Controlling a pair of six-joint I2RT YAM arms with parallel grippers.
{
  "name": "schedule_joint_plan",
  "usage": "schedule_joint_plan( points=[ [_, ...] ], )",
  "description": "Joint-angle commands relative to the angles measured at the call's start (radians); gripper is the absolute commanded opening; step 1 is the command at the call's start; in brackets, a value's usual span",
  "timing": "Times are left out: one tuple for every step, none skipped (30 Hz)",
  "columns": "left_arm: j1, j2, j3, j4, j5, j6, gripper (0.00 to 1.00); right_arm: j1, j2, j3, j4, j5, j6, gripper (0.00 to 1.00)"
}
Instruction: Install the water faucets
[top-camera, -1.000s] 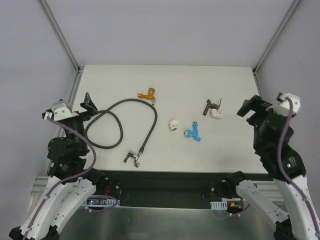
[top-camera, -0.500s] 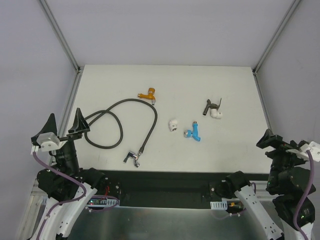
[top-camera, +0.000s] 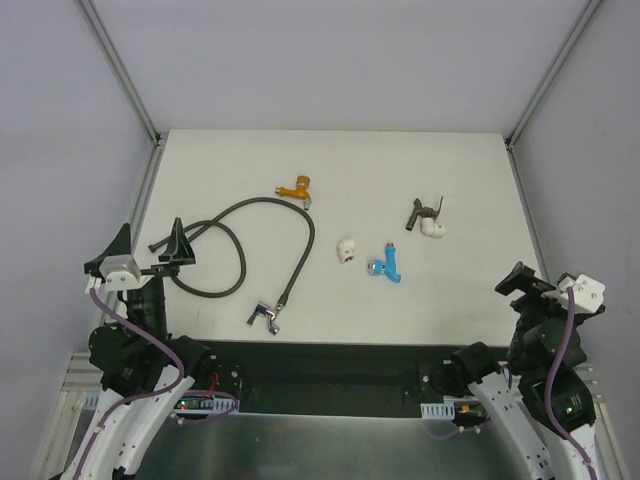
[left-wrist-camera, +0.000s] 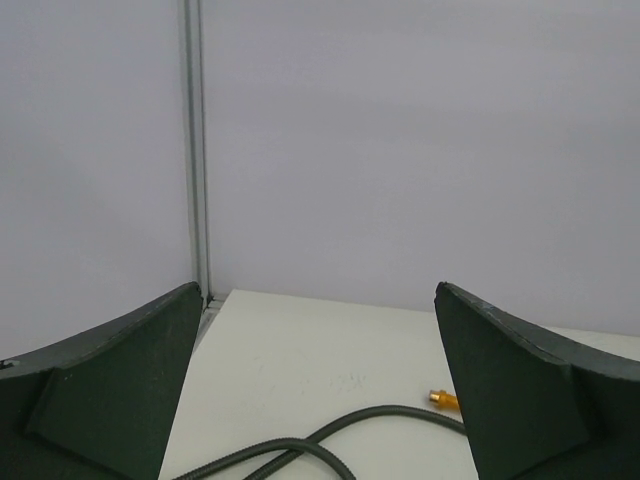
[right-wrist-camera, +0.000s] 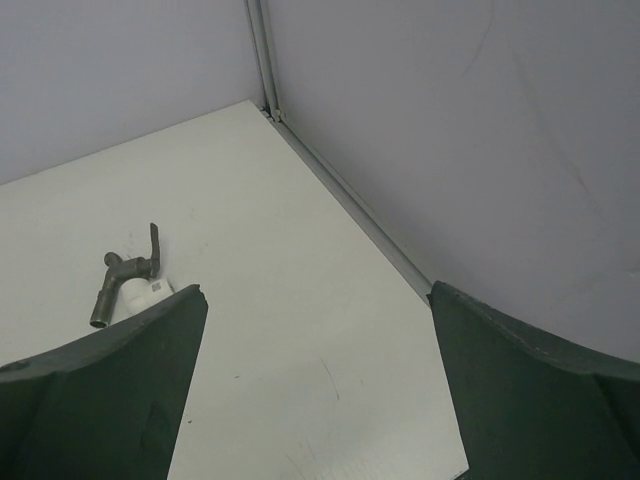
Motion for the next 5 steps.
schedule_joint_plan(
  points=[
    [0.010,0.026,0.016,0.008,0.045,-0.024,0.99,0.000,-0.180,-0.004,0.082,0.006,-0.021,0.96],
    [0.010,0.028,0.013,0.011,0.046,-0.025,0.99,0.001,-0.180,-0.005,0.085,0.008,-0.025,0.96],
    [0.010,0.031,0.011,0.012,0.048,-0.024,0.99,0.001,-0.180,-0.010,0.087,0.006,-0.025,0.96],
    [0.011,0.032,0.011,0.014,0.051,-0.027,0.99,0.000,-0.181,-0.010,0.088,0.008,-0.028,0.96],
    [0.010,0.035,0.011,0.012,0.055,-0.036,0.99,0.001,-0.184,-0.012,0.087,0.006,-0.030,0.96]
  ],
)
